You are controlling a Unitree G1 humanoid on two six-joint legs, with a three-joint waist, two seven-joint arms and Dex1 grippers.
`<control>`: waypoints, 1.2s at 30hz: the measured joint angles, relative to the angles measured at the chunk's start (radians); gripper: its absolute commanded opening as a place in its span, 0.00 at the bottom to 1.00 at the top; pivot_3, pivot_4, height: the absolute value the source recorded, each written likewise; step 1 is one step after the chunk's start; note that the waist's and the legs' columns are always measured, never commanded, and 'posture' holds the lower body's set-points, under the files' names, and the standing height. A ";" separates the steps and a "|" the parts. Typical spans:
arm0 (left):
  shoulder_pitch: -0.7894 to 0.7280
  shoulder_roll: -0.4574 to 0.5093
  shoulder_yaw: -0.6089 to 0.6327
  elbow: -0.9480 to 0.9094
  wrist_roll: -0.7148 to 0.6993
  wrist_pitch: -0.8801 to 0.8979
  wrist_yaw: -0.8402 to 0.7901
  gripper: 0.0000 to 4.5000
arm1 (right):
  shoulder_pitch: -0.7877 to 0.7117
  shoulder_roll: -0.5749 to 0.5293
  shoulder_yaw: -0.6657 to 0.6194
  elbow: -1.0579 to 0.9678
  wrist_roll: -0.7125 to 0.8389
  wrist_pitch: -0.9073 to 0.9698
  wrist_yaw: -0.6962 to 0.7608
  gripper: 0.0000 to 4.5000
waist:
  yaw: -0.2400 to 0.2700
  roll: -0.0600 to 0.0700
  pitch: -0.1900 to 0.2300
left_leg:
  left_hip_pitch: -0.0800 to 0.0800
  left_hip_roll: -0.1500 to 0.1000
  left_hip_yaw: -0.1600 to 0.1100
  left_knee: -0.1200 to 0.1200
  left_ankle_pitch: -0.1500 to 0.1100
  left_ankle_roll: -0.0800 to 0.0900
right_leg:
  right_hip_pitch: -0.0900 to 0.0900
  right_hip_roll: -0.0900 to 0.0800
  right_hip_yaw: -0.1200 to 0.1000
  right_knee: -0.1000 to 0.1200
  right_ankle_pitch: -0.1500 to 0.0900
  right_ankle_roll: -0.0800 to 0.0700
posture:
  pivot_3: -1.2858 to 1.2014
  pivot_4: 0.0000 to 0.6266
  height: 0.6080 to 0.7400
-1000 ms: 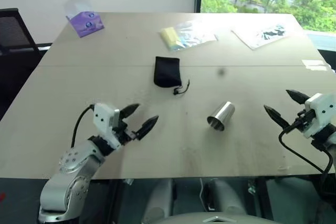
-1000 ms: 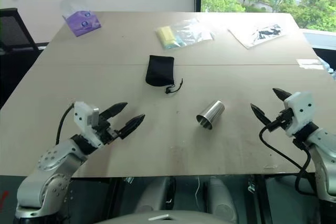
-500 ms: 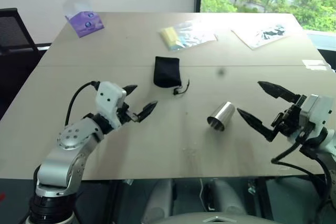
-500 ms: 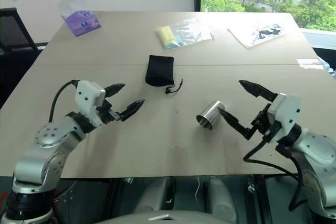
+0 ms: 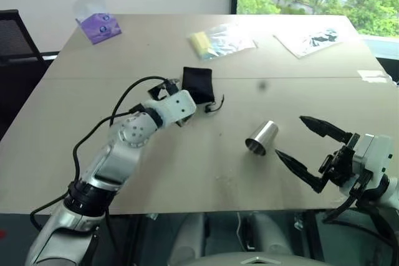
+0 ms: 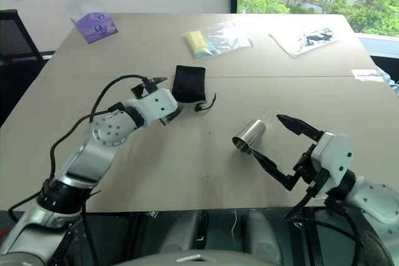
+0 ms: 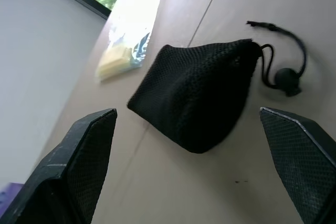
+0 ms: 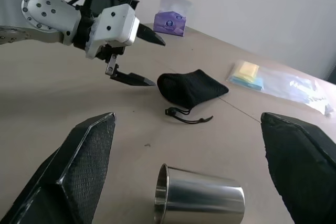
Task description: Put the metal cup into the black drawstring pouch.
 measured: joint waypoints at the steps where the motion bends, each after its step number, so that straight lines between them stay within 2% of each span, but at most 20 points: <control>1: -0.019 -0.002 -0.016 0.024 0.032 -0.012 0.007 1.00 | 0.012 0.003 -0.002 0.000 -0.005 -0.011 -0.001 1.00 | 0.000 0.000 0.000 | 0.000 0.000 0.000 0.000 0.000 0.000 | 0.000 0.000 -0.001 0.000 0.000 0.000 | 0.52 0.24 1.00; 8: -0.130 -0.068 -0.122 0.189 0.246 -0.067 0.031 1.00 | 0.079 0.028 0.000 -0.001 -0.051 -0.068 -0.009 1.00 | 0.000 0.000 0.000 | 0.000 -0.001 0.000 0.000 0.000 0.000 | 0.000 0.000 -0.002 0.001 0.000 0.000 | 0.52 0.24 1.00; 12: -0.154 -0.129 -0.147 0.254 0.297 -0.082 0.043 1.00 | 0.099 0.033 0.000 -0.002 -0.067 -0.082 -0.013 1.00 | -0.001 0.000 0.000 | -0.001 -0.001 0.000 0.001 0.000 0.000 | 0.000 0.000 -0.002 0.001 0.000 0.000 | 0.52 0.24 1.00; 13: -0.170 -0.146 -0.153 0.276 0.309 -0.085 0.045 0.91 | 0.108 0.034 0.000 -0.004 -0.073 -0.087 -0.018 1.00 | 0.000 0.000 0.000 | -0.001 -0.001 0.000 0.001 0.000 0.000 | 0.000 0.000 -0.002 0.001 0.000 0.000 | 0.52 0.24 1.00; 15: -0.197 -0.167 -0.156 0.306 0.322 -0.089 0.043 0.83 | 0.114 0.034 0.000 -0.012 -0.080 -0.090 -0.028 1.00 | 0.000 0.000 0.000 | 0.000 -0.001 0.000 0.001 0.000 0.000 | 0.000 0.000 -0.002 0.001 0.000 0.000 | 0.52 0.24 1.00; 18: -0.241 -0.182 -0.158 0.357 0.338 -0.096 0.028 0.49 | 0.107 0.033 0.002 -0.026 -0.098 -0.079 -0.052 1.00 | -0.003 0.000 0.000 | 0.000 -0.001 0.000 0.001 0.000 0.000 | 0.000 0.000 -0.003 0.001 0.000 0.000 | 0.52 0.24 1.00; 20: -0.265 -0.188 -0.164 0.397 0.345 -0.101 0.011 0.32 | 0.087 0.028 0.015 -0.034 -0.119 -0.052 -0.078 1.00 | -0.004 0.000 0.000 | 0.000 -0.001 0.001 0.001 0.000 0.000 | 0.000 0.000 -0.003 0.001 0.000 0.000 | 0.52 0.24 1.00; 22: -0.284 -0.195 -0.173 0.443 0.348 -0.104 -0.006 0.11 | 0.060 0.026 0.048 -0.035 -0.149 -0.025 -0.106 1.00 | -0.003 0.000 0.000 | 0.000 -0.001 0.000 0.001 0.000 0.000 | 0.000 0.000 -0.003 0.001 0.000 0.000 | 0.52 0.24 1.00; 23: -0.294 -0.198 -0.179 0.472 0.353 -0.109 -0.013 0.09 | 0.045 0.026 0.067 -0.036 -0.161 -0.005 -0.123 1.00 | -0.003 0.000 0.000 | 0.000 -0.001 0.000 0.001 0.000 0.000 | 0.000 0.000 -0.004 0.001 0.000 0.000 | 0.52 0.24 1.00; 24: -0.299 -0.200 -0.181 0.488 0.356 -0.111 -0.017 0.02 | 0.040 0.026 0.077 -0.038 -0.167 0.005 -0.133 1.00 | -0.002 0.000 0.000 | -0.001 -0.001 0.000 0.001 0.000 0.000 | 0.000 0.000 -0.004 0.001 0.000 0.000 | 0.52 0.24 1.00; 28: -0.323 -0.204 -0.176 0.517 0.352 -0.094 -0.060 0.02 | 0.038 0.026 0.113 -0.044 -0.170 0.044 -0.143 1.00 | -0.001 0.000 0.000 | -0.001 -0.001 0.000 0.001 0.000 0.000 | -0.001 0.000 -0.004 0.001 0.000 0.000 | 0.52 0.24 1.00; 33: -0.320 -0.227 -0.108 0.434 0.250 0.110 -0.274 0.02 | 0.015 0.033 0.136 -0.047 -0.224 0.058 -0.186 1.00 | -0.004 0.000 0.000 | -0.001 -0.001 0.000 0.002 0.000 0.000 | -0.001 0.000 -0.004 0.001 0.000 0.000 | 0.52 0.24 1.00; 36: -0.323 -0.184 -0.084 0.355 0.216 0.213 -0.384 0.02 | -0.013 0.011 0.160 -0.046 -0.270 0.097 -0.204 1.00 | -0.009 0.000 0.000 | 0.000 -0.001 0.000 0.001 0.000 0.000 | -0.001 0.001 -0.004 0.002 0.000 0.000 | 0.52 0.24 1.00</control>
